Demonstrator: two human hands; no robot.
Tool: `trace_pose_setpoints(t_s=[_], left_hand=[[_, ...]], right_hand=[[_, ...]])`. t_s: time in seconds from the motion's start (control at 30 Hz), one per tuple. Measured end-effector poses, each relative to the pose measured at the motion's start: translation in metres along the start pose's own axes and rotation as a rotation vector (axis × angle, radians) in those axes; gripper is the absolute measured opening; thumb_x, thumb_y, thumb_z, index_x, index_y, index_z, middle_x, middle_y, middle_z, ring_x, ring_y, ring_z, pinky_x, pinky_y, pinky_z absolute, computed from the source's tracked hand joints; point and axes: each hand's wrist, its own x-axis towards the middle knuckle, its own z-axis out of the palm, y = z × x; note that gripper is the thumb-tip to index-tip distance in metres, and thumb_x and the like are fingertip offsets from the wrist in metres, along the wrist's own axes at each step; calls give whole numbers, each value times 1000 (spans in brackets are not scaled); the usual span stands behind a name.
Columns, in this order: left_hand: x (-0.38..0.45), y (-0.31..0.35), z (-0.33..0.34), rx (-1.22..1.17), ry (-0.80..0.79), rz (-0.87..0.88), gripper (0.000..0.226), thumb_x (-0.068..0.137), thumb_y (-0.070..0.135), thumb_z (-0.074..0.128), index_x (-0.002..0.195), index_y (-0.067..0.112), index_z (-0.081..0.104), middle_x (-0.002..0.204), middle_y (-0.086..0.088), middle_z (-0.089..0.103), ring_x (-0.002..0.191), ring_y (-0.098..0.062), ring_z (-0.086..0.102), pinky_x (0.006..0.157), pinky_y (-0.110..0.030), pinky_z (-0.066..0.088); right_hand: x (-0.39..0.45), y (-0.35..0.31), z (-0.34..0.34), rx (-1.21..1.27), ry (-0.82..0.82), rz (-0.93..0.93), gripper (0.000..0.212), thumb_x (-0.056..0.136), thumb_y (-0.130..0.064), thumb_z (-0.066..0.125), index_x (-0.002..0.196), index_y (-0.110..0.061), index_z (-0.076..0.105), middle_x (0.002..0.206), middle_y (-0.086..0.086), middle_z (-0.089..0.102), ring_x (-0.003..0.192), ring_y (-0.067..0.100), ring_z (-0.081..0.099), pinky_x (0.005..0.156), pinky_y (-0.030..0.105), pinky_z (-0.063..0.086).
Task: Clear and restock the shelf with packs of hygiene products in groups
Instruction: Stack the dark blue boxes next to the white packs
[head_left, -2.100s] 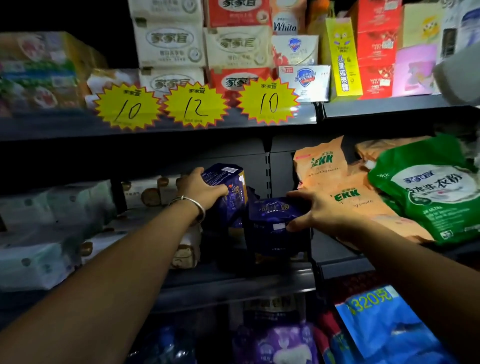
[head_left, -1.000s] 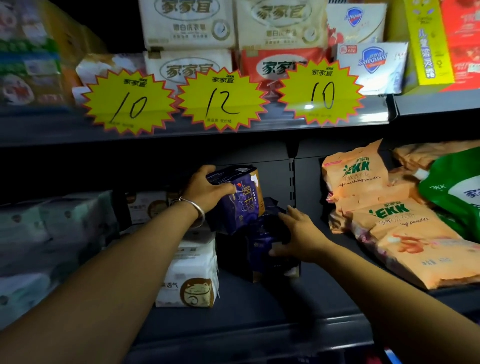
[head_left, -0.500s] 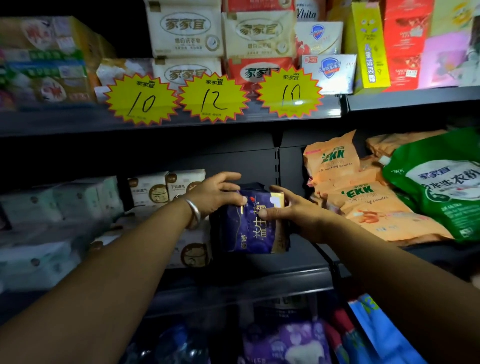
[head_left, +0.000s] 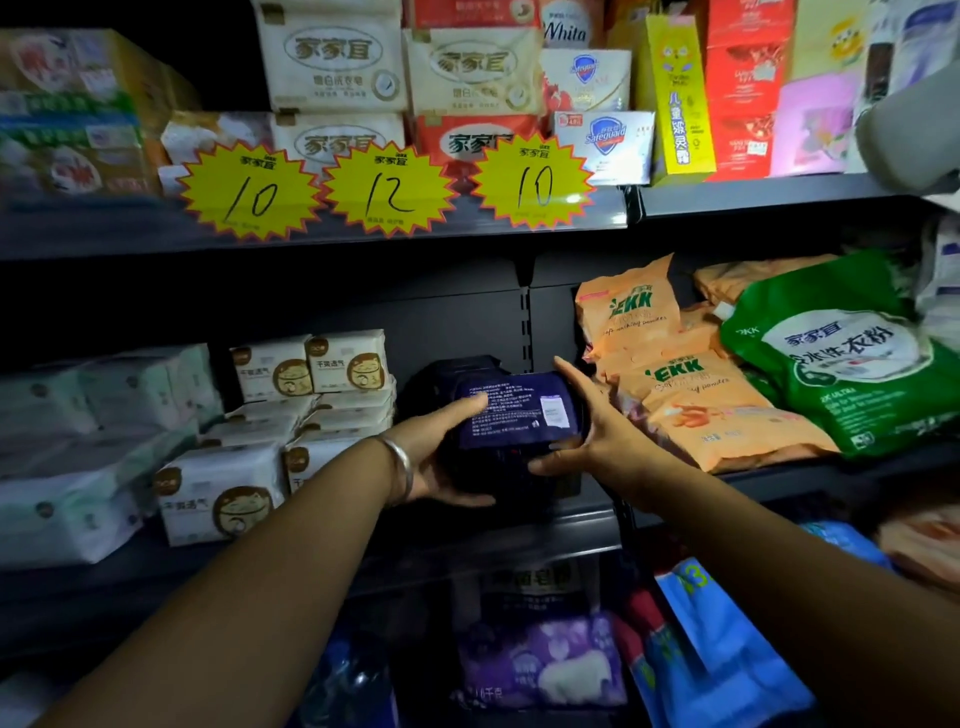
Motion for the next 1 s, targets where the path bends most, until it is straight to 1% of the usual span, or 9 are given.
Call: trace_pose_setpoints(t_s=[0.1,0.2,0.27,0.33,0.4,0.5,0.63,0.8,1.0], left_hand=[[3,-3,-3,75,24,218,43,82,14,66,120,27,53,128,-7,55,109,-32,59,85,-60,49],[3,-3,-6,118,-65,393,58,74,-8,68,118,27,53,129,-2,50,105,-26,59,84,-49,53],[4,-2,-9,90,-177,423,66,63,-5,75,117,26,55,127,-2,54,106,-23,61,83,-41,57],[3,-2,-10,40,-232,414,76,48,18,91,116,25,58,121,0,62,104,-21,63,79,-37,58],[7,-3,-10,-44,-164,434,81,52,36,86,126,27,54,129,0,60,109,-20,62,78,-35,56],[14,-6,-14,-132,9,354,81,69,25,68,143,27,34,141,-6,48,118,-25,55,83,-42,51],[9,-15,-18,-18,-45,247,47,75,17,64,122,19,55,112,-9,67,95,-24,65,82,-44,52],[14,-19,-29,-49,-63,348,59,75,-25,48,122,11,51,106,-9,66,87,-18,69,73,-30,59],[37,-41,-41,185,99,408,92,74,-32,49,149,12,20,148,-8,36,131,-21,42,99,-32,44]], right_hand=[[-1,1,-5,79,-61,154,109,69,-28,78,148,-42,5,132,-7,43,104,28,61,76,44,55],[7,-7,-5,357,-102,341,69,79,-69,49,132,-25,49,124,10,59,106,34,60,84,56,49],[14,-6,-1,487,30,427,58,91,-65,32,109,-17,61,108,17,66,96,34,62,81,55,47],[18,1,6,501,133,412,43,96,-50,39,104,-14,60,100,15,68,87,31,63,76,49,48],[22,8,11,495,177,344,28,95,-36,49,104,-12,60,90,11,69,77,27,64,70,41,50],[26,16,13,524,208,198,32,91,-27,56,113,-4,58,91,12,70,73,23,67,61,32,53],[26,23,9,536,124,39,42,80,-17,63,119,-1,56,97,12,72,78,20,70,63,28,55],[20,25,6,282,-66,33,53,78,1,63,129,-7,50,111,13,67,96,23,67,80,33,58],[24,41,21,118,72,98,89,79,18,59,145,-32,25,116,0,62,97,10,63,83,32,57]])
